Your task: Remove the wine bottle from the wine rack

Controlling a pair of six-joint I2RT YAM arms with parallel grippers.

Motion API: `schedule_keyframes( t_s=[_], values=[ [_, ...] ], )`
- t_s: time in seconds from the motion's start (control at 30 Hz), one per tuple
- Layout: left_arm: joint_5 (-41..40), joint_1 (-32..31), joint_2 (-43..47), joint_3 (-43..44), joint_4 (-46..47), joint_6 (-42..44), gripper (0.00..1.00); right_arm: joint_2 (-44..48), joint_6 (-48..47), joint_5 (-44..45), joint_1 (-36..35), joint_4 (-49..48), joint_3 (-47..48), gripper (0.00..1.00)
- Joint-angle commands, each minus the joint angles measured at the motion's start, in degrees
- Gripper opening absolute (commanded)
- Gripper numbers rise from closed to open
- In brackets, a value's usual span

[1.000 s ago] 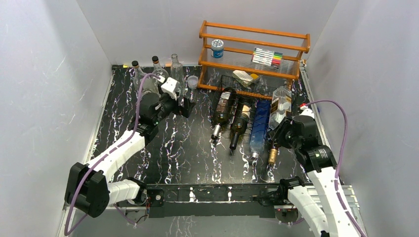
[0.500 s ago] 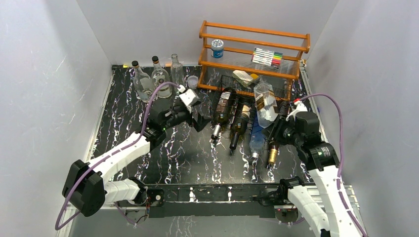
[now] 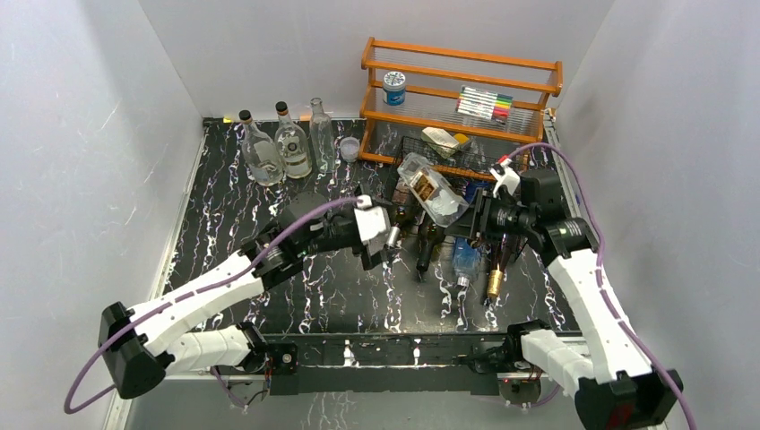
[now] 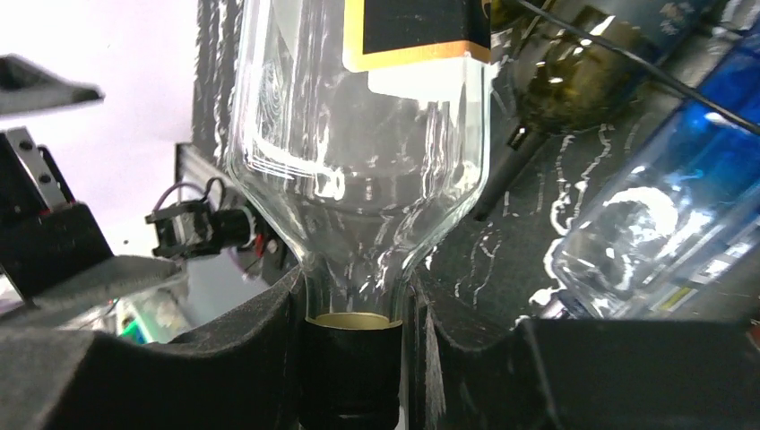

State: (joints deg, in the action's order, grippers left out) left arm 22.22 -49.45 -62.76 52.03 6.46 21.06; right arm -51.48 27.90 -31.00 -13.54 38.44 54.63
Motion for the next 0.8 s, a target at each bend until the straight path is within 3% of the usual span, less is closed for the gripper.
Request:
schedule_keyframes(
  t_s=[0.0,0.2,0.77],
  values=[
    [-7.8,-5.9,2.9,3.9,-7.8,14.6,0.98,-3.1,-3.5,-13.1,-0.7,-8.4,9.0,0.00],
    [-13.3,-11.3,-1.8,9.6,-15.1,21.7,0.98,-7.5,-4.0,-17.8,-4.5,-5.4,10.5,0.00],
    [-19.7,-15.3,-8.0,10.9,-17.9,25.1,0.96,-10.4,-2.5,-12.4,-22.1,-6.1,9.3,0.00]
  ],
)
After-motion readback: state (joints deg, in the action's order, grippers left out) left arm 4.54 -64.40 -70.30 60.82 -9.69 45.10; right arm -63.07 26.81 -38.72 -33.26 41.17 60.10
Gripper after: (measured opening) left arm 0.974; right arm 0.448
